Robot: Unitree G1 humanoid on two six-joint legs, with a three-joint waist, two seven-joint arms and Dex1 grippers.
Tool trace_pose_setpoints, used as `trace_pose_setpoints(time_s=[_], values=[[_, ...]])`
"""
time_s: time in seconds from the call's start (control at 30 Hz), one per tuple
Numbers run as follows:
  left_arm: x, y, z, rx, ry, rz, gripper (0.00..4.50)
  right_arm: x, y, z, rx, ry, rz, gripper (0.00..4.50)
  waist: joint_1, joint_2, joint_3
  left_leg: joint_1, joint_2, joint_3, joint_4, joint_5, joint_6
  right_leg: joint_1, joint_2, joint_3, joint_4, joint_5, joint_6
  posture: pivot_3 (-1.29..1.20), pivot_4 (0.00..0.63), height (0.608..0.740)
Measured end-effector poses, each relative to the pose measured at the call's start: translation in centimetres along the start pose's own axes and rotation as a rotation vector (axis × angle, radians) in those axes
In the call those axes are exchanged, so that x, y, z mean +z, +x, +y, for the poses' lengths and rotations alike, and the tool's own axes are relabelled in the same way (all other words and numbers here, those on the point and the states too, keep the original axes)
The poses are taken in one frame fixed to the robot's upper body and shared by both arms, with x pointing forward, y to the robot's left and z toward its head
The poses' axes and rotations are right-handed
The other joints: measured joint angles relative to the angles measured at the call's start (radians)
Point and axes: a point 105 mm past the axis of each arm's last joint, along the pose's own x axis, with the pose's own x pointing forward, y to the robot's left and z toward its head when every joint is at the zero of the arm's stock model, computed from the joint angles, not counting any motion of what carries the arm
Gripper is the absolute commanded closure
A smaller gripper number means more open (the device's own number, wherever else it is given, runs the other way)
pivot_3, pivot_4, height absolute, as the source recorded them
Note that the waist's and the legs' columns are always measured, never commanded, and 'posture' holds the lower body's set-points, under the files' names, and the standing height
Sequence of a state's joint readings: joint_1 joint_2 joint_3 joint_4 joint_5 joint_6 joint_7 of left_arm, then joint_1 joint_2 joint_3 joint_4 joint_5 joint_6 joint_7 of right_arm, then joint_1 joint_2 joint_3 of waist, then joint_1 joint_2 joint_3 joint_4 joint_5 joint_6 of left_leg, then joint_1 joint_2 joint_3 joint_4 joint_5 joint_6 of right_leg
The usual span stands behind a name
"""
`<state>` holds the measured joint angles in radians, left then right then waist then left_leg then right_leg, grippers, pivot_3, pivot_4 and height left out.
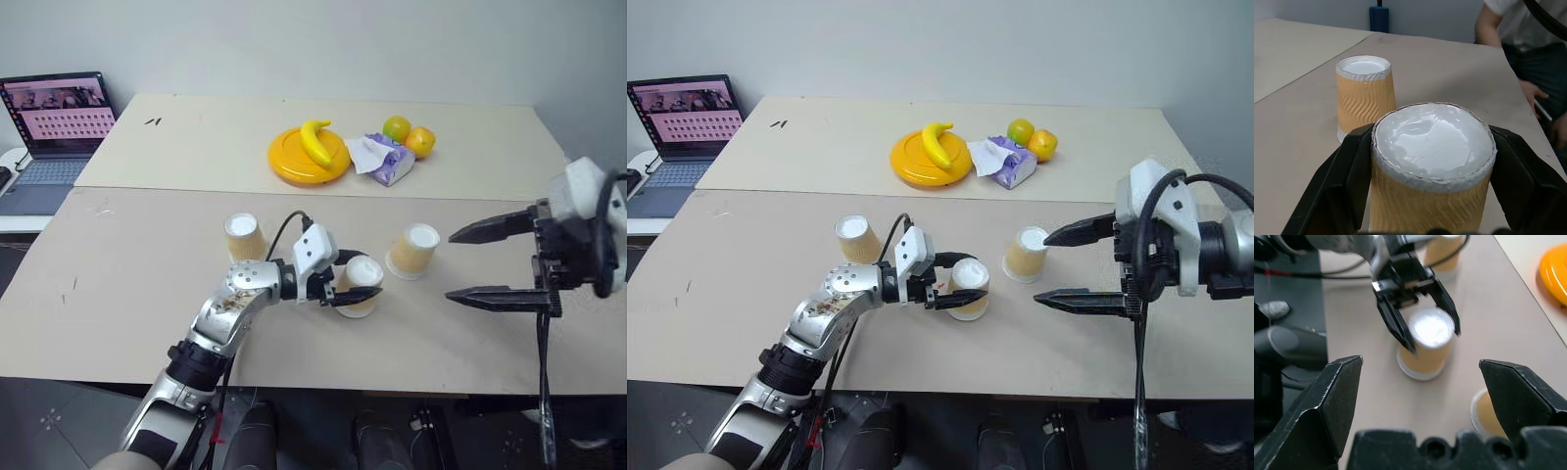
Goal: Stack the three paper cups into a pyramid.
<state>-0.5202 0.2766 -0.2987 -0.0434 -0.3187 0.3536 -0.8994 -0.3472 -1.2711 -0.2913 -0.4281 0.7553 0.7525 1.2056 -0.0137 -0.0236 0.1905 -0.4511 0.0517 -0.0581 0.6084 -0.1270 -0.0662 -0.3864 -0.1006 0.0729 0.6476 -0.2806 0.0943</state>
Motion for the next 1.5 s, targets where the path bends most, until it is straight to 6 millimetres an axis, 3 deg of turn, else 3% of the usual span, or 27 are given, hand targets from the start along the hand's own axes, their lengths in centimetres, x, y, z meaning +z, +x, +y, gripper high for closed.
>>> trace_pose_setpoints(time_s=[0.03, 0.1, 0.47, 0.57, 0.7, 0.8, 0.9, 1.23, 1.37, 1.5], values=[[-0.2, 0.0, 0.0, 0.006, -0.01, -0.001, 0.52, -0.3, -0.2, -0.3, -0.012, 0.004, 0.006, 0.0, 0.0, 0.0, 0.0, 0.0, 0.0, 0.0, 0.0, 0.0, 0.0, 0.0, 0.0, 0.0, 0.0, 0.0, 0.0, 0.0, 0.15, 0.732], [-0.6, 0.0, -0.2, 0.013, -0.033, 0.002, 0.07, -0.7, -0.5, -0.9, -0.033, 0.003, 0.014, 0.0, 0.0, 0.0, 0.0, 0.0, 0.0, 0.0, 0.0, 0.0, 0.0, 0.0, 0.0, 0.0, 0.0, 0.0, 0.0, 0.0, 0.15, 0.732], [0.3, 0.1, -0.3, 0.003, -0.038, -0.011, 0.07, -0.5, -1.1, -1.6, -0.056, -0.032, 0.014, 0.0, 0.0, 0.0, 0.0, 0.0, 0.0, 0.0, 0.0, 0.0, 0.0, 0.0, 0.0, 0.0, 0.0, 0.0, 0.0, 0.0, 0.15, 0.732], [3.6, 0.7, 0.3, 0.007, 0.004, -0.072, 0.07, -0.1, -1.1, -1.8, -0.056, -0.042, 0.009, 0.0, 0.001, 0.0, 0.0, 0.0, 0.0, 0.0, 0.001, 0.0, 0.0, 0.0, 0.0, 0.0, 0.0, 0.0, 0.0, 0.0, 0.15, 0.732], [10.0, 0.8, 1.4, 0.031, 0.095, -0.183, 0.07, 0.1, -0.7, -2.1, -0.049, -0.06, 0.011, 0.0, 0.001, 0.0, 0.0, 0.0, -0.001, 0.0, 0.001, 0.0, 0.0, 0.001, 0.0, 0.0, -0.001, 0.0, 0.001, 0.0, 0.15, 0.732], [11.1, 0.6, 1.3, 0.015, 0.087, -0.184, 0.07, 0.8, -0.5, -2.4, -0.042, -0.073, -0.024, 0.0, -0.007, 0.001, 0.0, 0.0, -0.001, 0.0, 0.0, 0.0, 0.0, 0.0, 0.0, 0.0, 0.0, 0.0, 0.001, 0.0, 0.15, 0.732], [11.1, -0.9, 1.9, 0.046, 0.061, -0.141, 0.07, 2.0, -0.3, -2.4, -0.008, -0.091, -0.09, 0.0, -0.019, 0.001, 0.0, 0.0, 0.0, -0.001, -0.001, 0.0, 0.0, 0.0, 0.0, 0.0, 0.0, 0.0, 0.001, 0.0, 0.15, 0.732], [14.9, -9.4, 3.3, 0.338, 0.144, -0.117, 0.07, 4.4, 1.6, -3.2, 0.154, -0.116, -0.217, 0.0, -0.028, 0.001, 0.0, 0.0, -0.001, -0.001, 0.0, 0.0, 0.0, 0.0, 0.0, 0.0, 0.0, 0.0, 0.001, 0.0, 0.15, 0.732], [13.1, -12.5, 4.5, 0.53, 0.107, -0.083, 0.07, 5.1, 2.4, -3.7, 0.226, -0.129, -0.249, 0.0, -0.028, 0.001, 0.0, 0.0, 0.0, -0.001, 0.0, 0.0, 0.0, 0.0, 0.0, 0.0, 0.001, 0.0, 0.001, 0.0, 0.15, 0.732], [11.2, -14.2, 5.2, 0.664, 0.067, -0.062, 0.07, 5.8, 3.0, -4.0, 0.267, -0.149, -0.262, 0.0, -0.025, 0.001, 0.0, 0.0, 0.0, -0.001, 0.0, 0.0, 0.0, 0.0, 0.0, 0.0, 0.001, 0.0, 0.001, 0.0, 0.15, 0.732]])
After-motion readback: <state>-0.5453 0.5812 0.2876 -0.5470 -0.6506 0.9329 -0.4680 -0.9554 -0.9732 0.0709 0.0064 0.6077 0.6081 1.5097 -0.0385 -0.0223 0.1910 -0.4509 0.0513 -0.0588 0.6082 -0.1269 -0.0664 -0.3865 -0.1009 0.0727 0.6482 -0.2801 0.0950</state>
